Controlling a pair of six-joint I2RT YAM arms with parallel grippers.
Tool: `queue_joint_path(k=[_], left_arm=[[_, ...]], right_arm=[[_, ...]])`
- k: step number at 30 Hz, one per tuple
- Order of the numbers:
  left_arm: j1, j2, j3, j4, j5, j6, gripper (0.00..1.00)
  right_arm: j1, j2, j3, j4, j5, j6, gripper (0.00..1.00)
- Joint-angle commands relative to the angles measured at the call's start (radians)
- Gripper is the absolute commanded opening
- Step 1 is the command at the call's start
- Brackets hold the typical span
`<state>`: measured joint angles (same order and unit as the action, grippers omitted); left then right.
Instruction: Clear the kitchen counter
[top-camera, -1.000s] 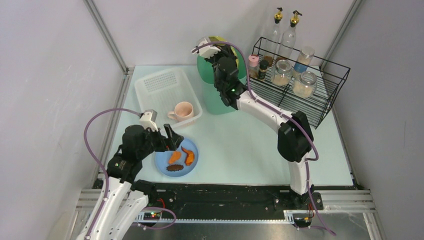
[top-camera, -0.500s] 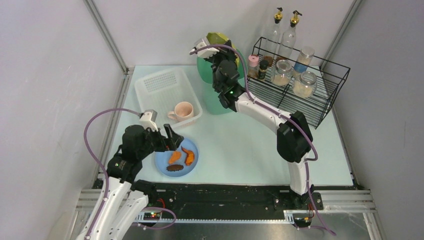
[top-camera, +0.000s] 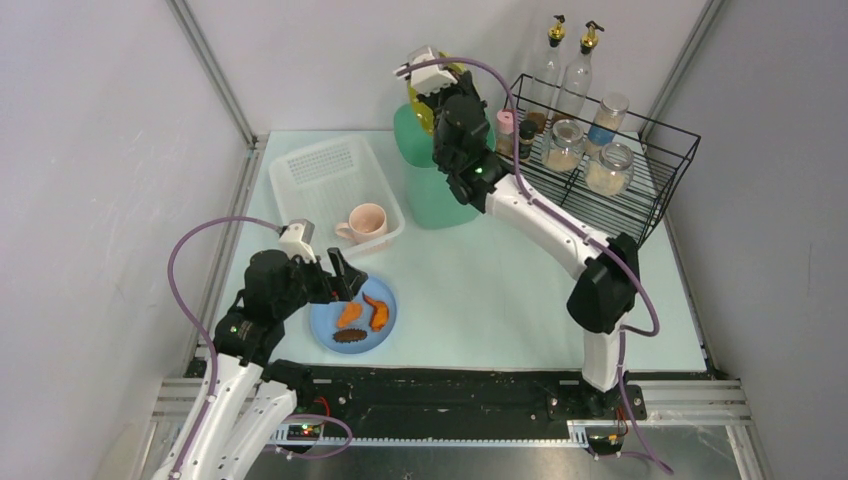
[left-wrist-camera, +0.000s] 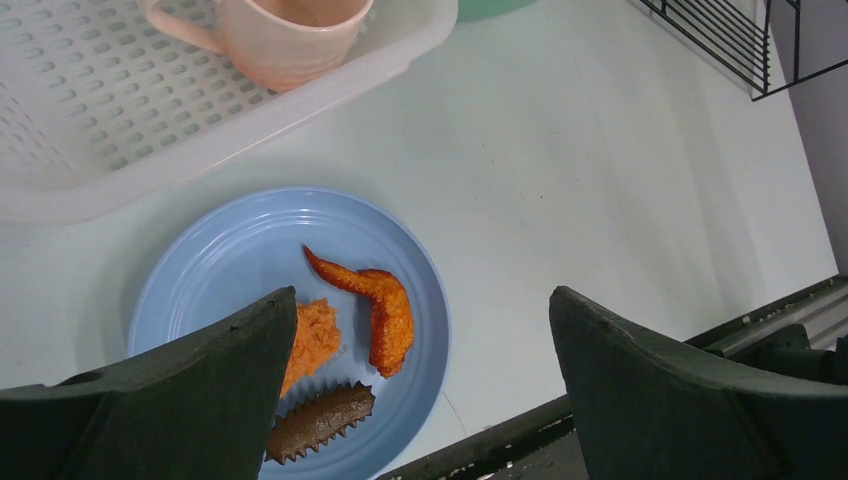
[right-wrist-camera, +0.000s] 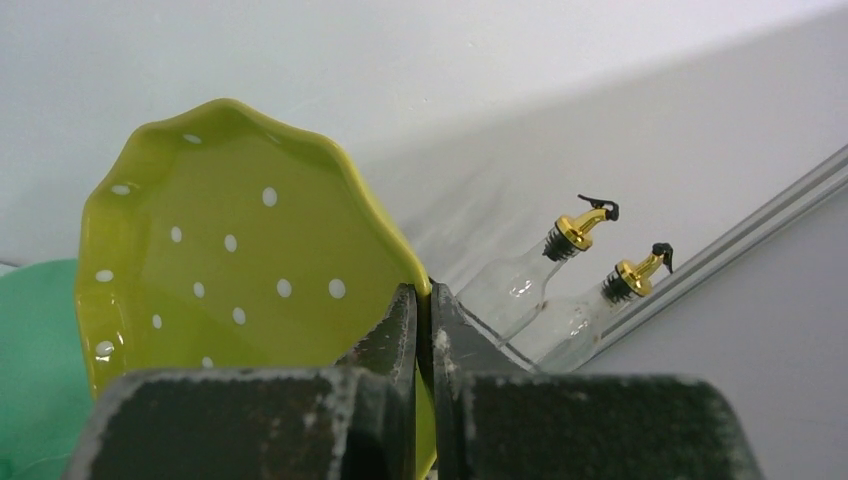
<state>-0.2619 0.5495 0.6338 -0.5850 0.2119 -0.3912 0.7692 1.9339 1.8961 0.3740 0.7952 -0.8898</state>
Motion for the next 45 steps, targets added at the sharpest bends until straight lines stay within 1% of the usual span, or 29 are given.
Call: queue_joint_path(k=[1, 5, 11, 13, 16, 19, 23, 27, 32, 35, 45], left_arm=[[-0.005, -0.013, -0.002, 0.03, -0.004, 0.009, 1.0], [-0.005, -0.049, 0.001, 0.03, -0.019, 0.013, 1.0], [-0.004, -0.124, 0.041, 0.032, -0.042, 0.002, 1.0], [-0.004, -0.14, 0.092, 0.034, -0.043, -0.028, 1.0], [-0.004, -0.134, 0.162, 0.041, -0.049, -0.076, 1.0], [-0.004, -0.103, 0.247, 0.046, -0.067, -0.112, 1.0], [-0.004, -0.068, 0.308, 0.077, -0.073, -0.179, 1.0], [-0.005, -0.029, 0.318, 0.132, -0.043, -0.251, 1.0], [-0.004, 0.001, 0.29, 0.206, 0.007, -0.358, 1.0], [-0.004, 0.014, 0.271, 0.249, 0.036, -0.42, 1.0], [-0.004, 0.035, 0.221, 0.339, 0.125, -0.549, 1.0]], right_arm=[[0.008, -0.161, 0.161, -0.069, -0.009, 0.198, 0.0], [0.009, -0.196, 0.215, -0.213, -0.027, 0.344, 0.0], [0.011, -0.253, 0.264, -0.479, -0.084, 0.552, 0.0], [0.011, -0.274, 0.265, -0.595, -0.11, 0.629, 0.0], [0.011, -0.308, 0.259, -0.704, -0.163, 0.765, 0.0], [0.014, -0.349, 0.243, -0.818, -0.23, 0.861, 0.0], [0.023, -0.42, 0.158, -0.86, -0.299, 0.947, 0.0], [0.026, -0.492, 0.06, -0.871, -0.371, 1.03, 0.0], [0.033, -0.543, 0.029, -0.931, -0.452, 1.101, 0.0], [0.036, -0.582, -0.036, -0.913, -0.496, 1.144, 0.0], [0.053, -0.608, -0.096, -0.897, -0.584, 1.238, 0.0]])
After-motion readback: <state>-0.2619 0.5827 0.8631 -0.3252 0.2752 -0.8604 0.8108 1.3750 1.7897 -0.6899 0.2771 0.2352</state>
